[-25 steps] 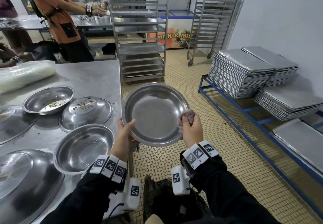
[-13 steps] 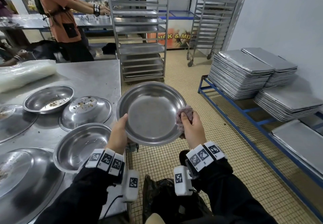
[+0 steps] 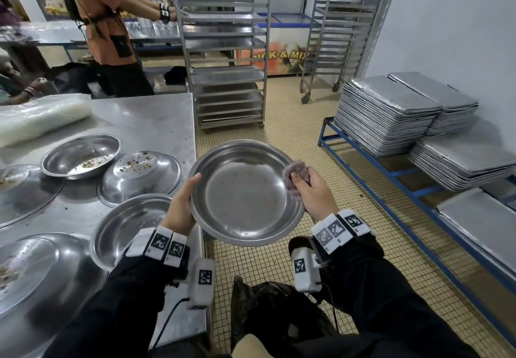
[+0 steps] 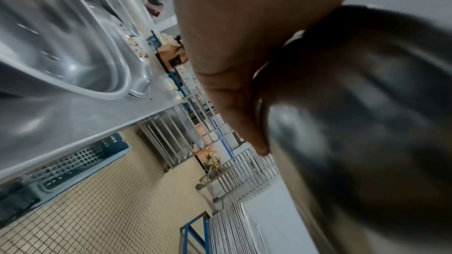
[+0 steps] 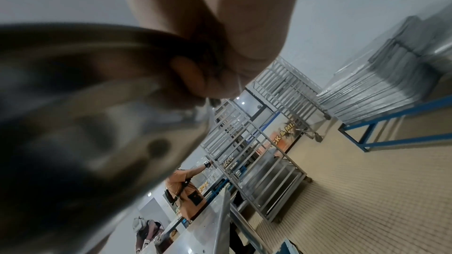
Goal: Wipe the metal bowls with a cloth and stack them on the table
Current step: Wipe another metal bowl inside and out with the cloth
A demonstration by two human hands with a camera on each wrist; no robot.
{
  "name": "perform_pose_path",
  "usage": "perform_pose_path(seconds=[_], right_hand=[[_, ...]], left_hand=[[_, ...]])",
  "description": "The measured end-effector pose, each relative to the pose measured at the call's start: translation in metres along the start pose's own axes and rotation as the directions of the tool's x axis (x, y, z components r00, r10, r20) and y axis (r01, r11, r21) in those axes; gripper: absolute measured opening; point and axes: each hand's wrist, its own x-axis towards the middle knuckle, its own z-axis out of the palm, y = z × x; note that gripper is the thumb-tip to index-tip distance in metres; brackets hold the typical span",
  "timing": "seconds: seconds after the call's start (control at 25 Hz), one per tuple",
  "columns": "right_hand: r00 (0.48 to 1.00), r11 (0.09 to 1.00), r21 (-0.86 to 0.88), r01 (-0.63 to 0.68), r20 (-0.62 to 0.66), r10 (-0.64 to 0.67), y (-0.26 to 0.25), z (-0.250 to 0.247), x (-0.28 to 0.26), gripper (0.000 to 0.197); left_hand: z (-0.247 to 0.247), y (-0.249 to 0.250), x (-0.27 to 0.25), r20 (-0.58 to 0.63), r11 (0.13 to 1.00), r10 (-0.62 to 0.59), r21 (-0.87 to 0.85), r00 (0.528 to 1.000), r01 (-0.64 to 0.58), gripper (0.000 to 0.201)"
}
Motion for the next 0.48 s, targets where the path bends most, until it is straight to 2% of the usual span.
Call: perform_pose_path(seconds=[0.2,0.28,0.36,0.4,0.48], right_hand=[[0.977,0.997,0.068,0.037,-0.21,-0.022,0.001,0.022,-0.01,0.029],[0.968,0.993,0.114,0.022,-0.252,0.007,0.003,0.031,-0.016,0.03],[0.963,0.988,0.154,0.01,-0.266,0.031,0.006,0.037,-0.018,0.03],[0.962,0.988,0.157,0.005,-0.271,0.038,0.007,0.038,-0.017,0.03],[0.962,0.99,0.141,-0.008,-0.268,0.046,0.006,0.032,-0.012,0.03]], left_hand=[[0.014,-0.014,-0.002,-0.176,0.998,0.015,0.06,0.984,-0.005,0.046],[0.018,-0.022,0.0,-0.144,0.993,-0.028,0.109,0.989,0.044,0.058],[0.021,-0.029,-0.001,-0.096,0.964,-0.086,0.244,0.992,0.107,0.065],[0.022,-0.031,-0.003,-0.074,0.941,-0.119,0.309,0.99,0.136,0.063],[0.023,-0.033,-0.006,0.021,0.947,-0.134,0.296,0.991,0.122,0.054]])
